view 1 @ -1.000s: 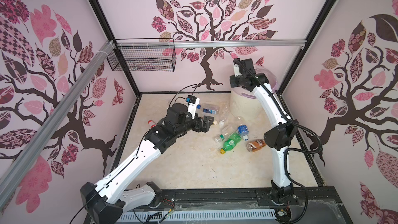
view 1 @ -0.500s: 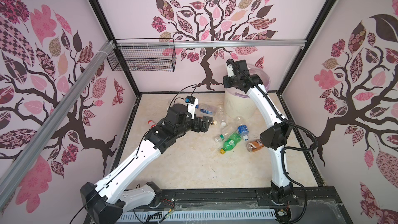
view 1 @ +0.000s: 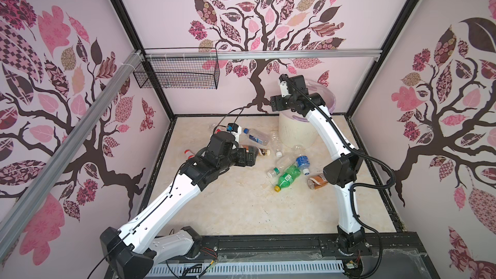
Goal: Throw the plastic bottles in the bin
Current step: Move the trash bin to the top-center of the table, then pick up the plastic bottle from the middle-left of the table.
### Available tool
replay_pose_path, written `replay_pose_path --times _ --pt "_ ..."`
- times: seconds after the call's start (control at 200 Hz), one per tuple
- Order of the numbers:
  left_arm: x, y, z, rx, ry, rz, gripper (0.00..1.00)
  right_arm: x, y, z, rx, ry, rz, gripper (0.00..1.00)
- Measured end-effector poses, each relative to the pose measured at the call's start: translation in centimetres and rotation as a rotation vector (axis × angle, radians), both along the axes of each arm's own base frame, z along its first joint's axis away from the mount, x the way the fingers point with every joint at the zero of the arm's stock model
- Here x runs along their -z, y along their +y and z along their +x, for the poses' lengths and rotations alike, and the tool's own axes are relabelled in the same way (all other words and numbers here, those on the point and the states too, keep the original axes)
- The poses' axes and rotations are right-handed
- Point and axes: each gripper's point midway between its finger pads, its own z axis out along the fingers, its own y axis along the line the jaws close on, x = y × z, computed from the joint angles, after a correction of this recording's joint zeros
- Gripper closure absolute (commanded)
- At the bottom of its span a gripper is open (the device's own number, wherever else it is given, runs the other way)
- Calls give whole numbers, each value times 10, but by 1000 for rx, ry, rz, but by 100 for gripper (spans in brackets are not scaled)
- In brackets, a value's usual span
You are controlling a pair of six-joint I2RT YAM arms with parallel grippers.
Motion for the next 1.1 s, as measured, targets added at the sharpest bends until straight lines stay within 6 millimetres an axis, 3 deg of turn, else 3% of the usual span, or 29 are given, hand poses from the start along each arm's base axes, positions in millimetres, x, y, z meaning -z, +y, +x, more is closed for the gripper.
replay_pose_path --times 0.125,0.24,0.385,0.525,0.626,0.741,0.876,1.101 --pt "11 25 7 -97 62 5 2 -15 -4 -9 6 -10 16 0" --pt "20 63 20 -240 128 -17 2 -46 -10 -28 7 -44 53 0" --pt "37 120 29 -462 203 -60 2 -84 -19 -74 -16 -90 119 0" --pt "57 175 29 -675 288 -87 2 -89 -5 -125 -89 -114 163 0" --pt "75 212 30 -818 358 -92 2 -63 25 -159 -180 -87 168 1" --pt "103 239 28 -923 456 -54 2 -7 61 -186 -269 0 131 1" --pt "126 245 31 -946 515 -25 2 52 87 -218 -338 96 73 1" --pt "164 249 30 -962 599 -19 2 98 98 -237 -352 159 81 0"
